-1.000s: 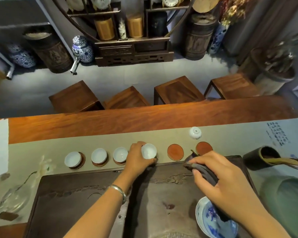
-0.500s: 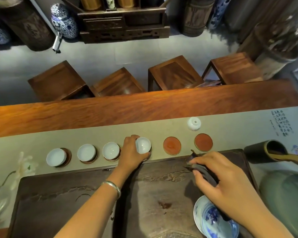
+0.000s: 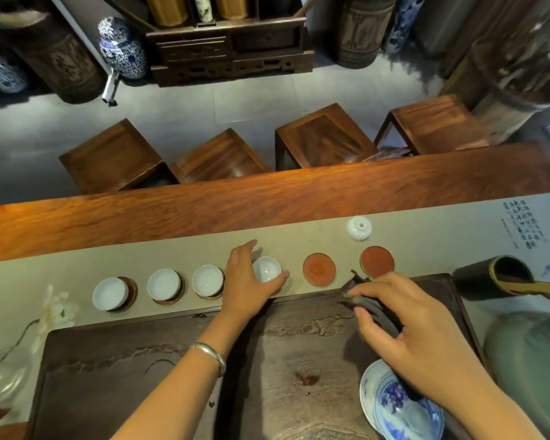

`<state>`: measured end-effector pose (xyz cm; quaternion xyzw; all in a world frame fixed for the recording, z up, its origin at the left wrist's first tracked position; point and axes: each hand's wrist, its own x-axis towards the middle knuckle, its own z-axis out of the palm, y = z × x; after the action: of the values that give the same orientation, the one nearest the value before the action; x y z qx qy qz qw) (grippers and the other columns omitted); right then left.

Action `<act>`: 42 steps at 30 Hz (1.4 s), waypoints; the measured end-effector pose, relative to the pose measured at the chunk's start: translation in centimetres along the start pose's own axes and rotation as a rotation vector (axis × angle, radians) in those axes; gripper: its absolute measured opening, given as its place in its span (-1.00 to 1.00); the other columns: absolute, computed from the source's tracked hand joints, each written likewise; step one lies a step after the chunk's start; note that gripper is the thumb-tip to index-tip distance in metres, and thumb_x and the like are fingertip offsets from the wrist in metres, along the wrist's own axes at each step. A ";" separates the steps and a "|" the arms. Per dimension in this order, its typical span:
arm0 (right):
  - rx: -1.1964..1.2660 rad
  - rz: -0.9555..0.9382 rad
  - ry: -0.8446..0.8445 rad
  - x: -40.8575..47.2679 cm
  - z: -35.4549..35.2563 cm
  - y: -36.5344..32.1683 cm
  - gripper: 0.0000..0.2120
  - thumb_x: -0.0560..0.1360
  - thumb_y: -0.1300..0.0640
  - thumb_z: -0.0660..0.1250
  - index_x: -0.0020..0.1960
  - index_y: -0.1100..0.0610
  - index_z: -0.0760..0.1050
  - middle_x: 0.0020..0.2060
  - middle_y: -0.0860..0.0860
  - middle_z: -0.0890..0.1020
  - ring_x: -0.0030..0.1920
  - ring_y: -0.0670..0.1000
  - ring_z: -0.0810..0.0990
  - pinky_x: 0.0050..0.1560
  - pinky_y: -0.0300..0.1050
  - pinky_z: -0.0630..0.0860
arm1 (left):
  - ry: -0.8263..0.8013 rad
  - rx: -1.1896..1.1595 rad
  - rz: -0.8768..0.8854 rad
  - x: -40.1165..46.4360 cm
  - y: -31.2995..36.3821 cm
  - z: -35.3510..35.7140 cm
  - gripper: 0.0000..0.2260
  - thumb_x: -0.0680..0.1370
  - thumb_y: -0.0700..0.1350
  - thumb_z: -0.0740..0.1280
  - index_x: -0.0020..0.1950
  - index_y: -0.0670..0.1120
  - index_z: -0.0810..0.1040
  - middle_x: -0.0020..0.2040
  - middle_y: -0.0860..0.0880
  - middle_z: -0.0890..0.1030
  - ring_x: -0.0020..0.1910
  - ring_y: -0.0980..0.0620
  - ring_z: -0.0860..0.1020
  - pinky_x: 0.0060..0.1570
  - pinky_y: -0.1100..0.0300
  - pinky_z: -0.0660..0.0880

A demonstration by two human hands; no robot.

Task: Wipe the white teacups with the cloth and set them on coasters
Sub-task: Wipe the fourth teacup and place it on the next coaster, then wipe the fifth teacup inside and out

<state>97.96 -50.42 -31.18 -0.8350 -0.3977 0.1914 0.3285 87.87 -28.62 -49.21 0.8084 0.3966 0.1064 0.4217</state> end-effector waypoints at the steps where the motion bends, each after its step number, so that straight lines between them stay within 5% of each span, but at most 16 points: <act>1: 0.010 0.002 0.010 -0.1 -0.1 0.1 -0.80 0.43 0.19 0.39 0.02 0.00 0.59 -0.10 -0.10 0.57 -0.11 -0.10 0.58 -0.15 -0.15 0.48 | 0.008 0.003 0.026 0.2 0.7 0.0 -0.25 0.33 0.21 0.50 0.43 0.02 0.30 0.29 0.10 0.36 0.24 0.19 0.32 0.22 0.23 0.26; 12: 0.082 0.099 0.122 -0.4 -1.7 3.8 -0.81 0.45 0.12 0.36 0.06 -0.03 0.57 -0.06 -0.20 0.53 -0.07 -0.17 0.54 -0.12 -0.25 0.48 | -0.192 0.168 0.252 5.2 7.2 7.4 -0.36 0.40 0.13 0.50 0.38 -0.04 0.36 0.29 -0.06 0.43 0.26 -0.02 0.42 0.11 0.22 0.35; 20: 0.147 0.135 0.134 1.0 -2.0 7.1 -0.83 0.47 0.08 0.33 0.05 -0.07 0.53 -0.03 -0.18 0.51 -0.14 -0.07 0.58 -0.15 -0.02 0.56 | -0.343 0.252 0.294 8.6 9.0 13.8 -0.32 0.38 0.05 0.55 0.37 -0.13 0.34 0.26 -0.13 0.41 0.28 -0.10 0.35 0.16 0.07 0.34; 27: 0.140 0.167 0.164 2.3 -2.9 9.6 -0.84 0.45 0.13 0.37 0.03 0.02 0.57 -0.05 -0.23 0.47 -0.11 -0.09 0.54 -0.16 -0.04 0.57 | -0.287 0.295 0.288 10.3 9.4 16.4 -0.13 0.28 0.17 0.57 0.47 -0.09 0.29 0.28 -0.15 0.39 0.27 -0.14 0.36 0.22 0.00 0.38; 34: 0.160 0.178 0.152 2.6 -2.8 11.2 -0.83 0.45 0.13 0.35 0.02 -0.02 0.57 -0.08 -0.38 0.43 -0.09 -0.14 0.52 -0.14 -0.20 0.49 | -0.249 0.229 0.280 10.5 8.9 16.9 -0.21 0.30 0.21 0.55 0.42 -0.05 0.38 0.29 -0.10 0.37 0.29 -0.13 0.35 0.26 -0.04 0.38; 42: 0.165 0.191 0.171 2.3 -2.5 11.8 -0.80 0.42 0.08 0.30 0.02 0.00 0.59 -0.09 -0.19 0.52 -0.15 -0.12 0.55 -0.17 -0.23 0.49 | -0.199 0.180 0.276 10.2 8.1 17.4 -0.29 0.31 0.10 0.58 0.37 -0.09 0.42 0.30 -0.10 0.40 0.29 -0.09 0.36 0.27 0.02 0.33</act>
<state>107.16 -55.10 -37.82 -0.8526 -0.2700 0.1821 0.4088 107.94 -34.27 -55.50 0.8961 0.2462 0.0471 0.3664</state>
